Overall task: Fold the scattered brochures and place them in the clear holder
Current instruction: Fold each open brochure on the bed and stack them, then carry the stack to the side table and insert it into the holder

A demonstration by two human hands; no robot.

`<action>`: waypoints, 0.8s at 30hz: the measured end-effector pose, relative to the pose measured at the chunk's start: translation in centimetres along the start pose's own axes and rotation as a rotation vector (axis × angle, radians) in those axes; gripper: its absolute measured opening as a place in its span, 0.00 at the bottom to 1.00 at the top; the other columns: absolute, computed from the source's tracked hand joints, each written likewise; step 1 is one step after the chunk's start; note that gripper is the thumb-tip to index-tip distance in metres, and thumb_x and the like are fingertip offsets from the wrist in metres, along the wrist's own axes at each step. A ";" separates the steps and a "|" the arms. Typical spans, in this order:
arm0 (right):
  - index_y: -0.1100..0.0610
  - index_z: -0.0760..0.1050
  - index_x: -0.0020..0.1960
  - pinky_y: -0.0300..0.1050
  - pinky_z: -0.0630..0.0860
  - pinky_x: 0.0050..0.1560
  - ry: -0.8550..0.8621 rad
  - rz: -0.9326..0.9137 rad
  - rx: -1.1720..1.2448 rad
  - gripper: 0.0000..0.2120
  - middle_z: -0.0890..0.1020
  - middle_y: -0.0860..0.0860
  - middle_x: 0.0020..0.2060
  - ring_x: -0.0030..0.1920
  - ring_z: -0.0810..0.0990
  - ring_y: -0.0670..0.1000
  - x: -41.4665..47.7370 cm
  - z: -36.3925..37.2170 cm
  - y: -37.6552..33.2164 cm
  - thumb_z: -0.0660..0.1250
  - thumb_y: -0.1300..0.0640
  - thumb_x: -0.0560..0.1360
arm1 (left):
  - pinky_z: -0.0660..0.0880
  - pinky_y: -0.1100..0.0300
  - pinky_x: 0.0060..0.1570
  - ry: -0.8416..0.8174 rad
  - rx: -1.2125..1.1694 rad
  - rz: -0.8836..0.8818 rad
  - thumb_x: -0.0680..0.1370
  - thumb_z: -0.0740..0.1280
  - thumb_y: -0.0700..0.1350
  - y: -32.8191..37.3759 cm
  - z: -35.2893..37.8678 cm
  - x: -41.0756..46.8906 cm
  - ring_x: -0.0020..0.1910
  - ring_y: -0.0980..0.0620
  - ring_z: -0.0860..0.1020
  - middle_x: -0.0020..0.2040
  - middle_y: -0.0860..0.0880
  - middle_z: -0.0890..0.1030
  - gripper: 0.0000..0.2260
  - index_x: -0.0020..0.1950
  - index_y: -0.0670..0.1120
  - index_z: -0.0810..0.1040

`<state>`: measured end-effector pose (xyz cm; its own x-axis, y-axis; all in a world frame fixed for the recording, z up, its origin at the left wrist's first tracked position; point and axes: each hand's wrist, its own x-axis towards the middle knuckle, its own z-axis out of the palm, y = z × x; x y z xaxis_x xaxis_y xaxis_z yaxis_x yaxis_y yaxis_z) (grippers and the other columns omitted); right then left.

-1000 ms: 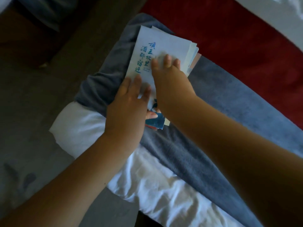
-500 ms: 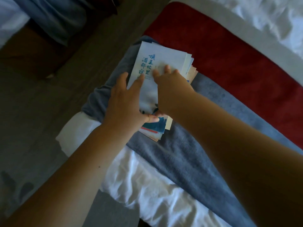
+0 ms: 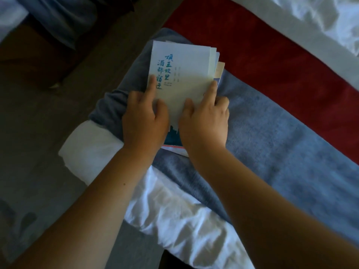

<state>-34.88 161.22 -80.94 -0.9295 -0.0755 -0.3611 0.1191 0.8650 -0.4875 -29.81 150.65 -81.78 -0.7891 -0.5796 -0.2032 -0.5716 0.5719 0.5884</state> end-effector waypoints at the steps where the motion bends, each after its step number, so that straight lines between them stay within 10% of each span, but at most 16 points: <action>1: 0.52 0.44 0.84 0.56 0.74 0.59 -0.007 -0.014 0.006 0.34 0.67 0.57 0.70 0.63 0.73 0.59 -0.1 0.1 0.4 0.55 0.44 0.85 | 0.74 0.54 0.56 0.011 -0.046 -0.004 0.85 0.58 0.51 -0.1 0.1 -0.3 0.61 0.47 0.75 0.66 0.43 0.72 0.24 0.82 0.55 0.59; 6: 0.47 0.49 0.84 0.48 0.69 0.44 0.063 -0.056 0.110 0.29 0.71 0.53 0.68 0.43 0.71 0.51 -0.6 -0.2 2.3 0.52 0.44 0.86 | 0.64 0.67 0.53 0.026 -0.042 0.001 0.86 0.59 0.51 0.6 1.3 -1.7 0.57 0.53 0.72 0.66 0.41 0.71 0.26 0.83 0.51 0.57; 13: 0.41 0.49 0.83 0.49 0.67 0.41 -0.014 -0.090 0.054 0.45 0.65 0.54 0.71 0.38 0.68 0.53 -1.2 -1.2 2.9 0.35 0.33 0.66 | 0.75 0.52 0.49 0.062 0.292 0.014 0.85 0.58 0.55 3.0 3.4 -3.9 0.61 0.42 0.75 0.75 0.40 0.61 0.31 0.84 0.48 0.50; 24: 0.46 0.66 0.80 0.43 0.69 0.47 0.253 -0.090 0.221 0.32 0.73 0.54 0.62 0.45 0.74 0.54 -1.8 -14.0 5.0 0.50 0.47 0.76 | 0.76 0.47 0.56 0.091 0.206 0.254 0.84 0.58 0.49 15.3 -0.3 -5.9 0.62 0.39 0.75 0.76 0.43 0.62 0.23 0.80 0.50 0.64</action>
<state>-37.49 172.67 -71.61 -0.9935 0.0031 -0.1141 0.0802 0.7298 -0.6790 -33.81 162.66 -71.31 -0.8941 -0.4477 0.0055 -0.4001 0.8045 0.4390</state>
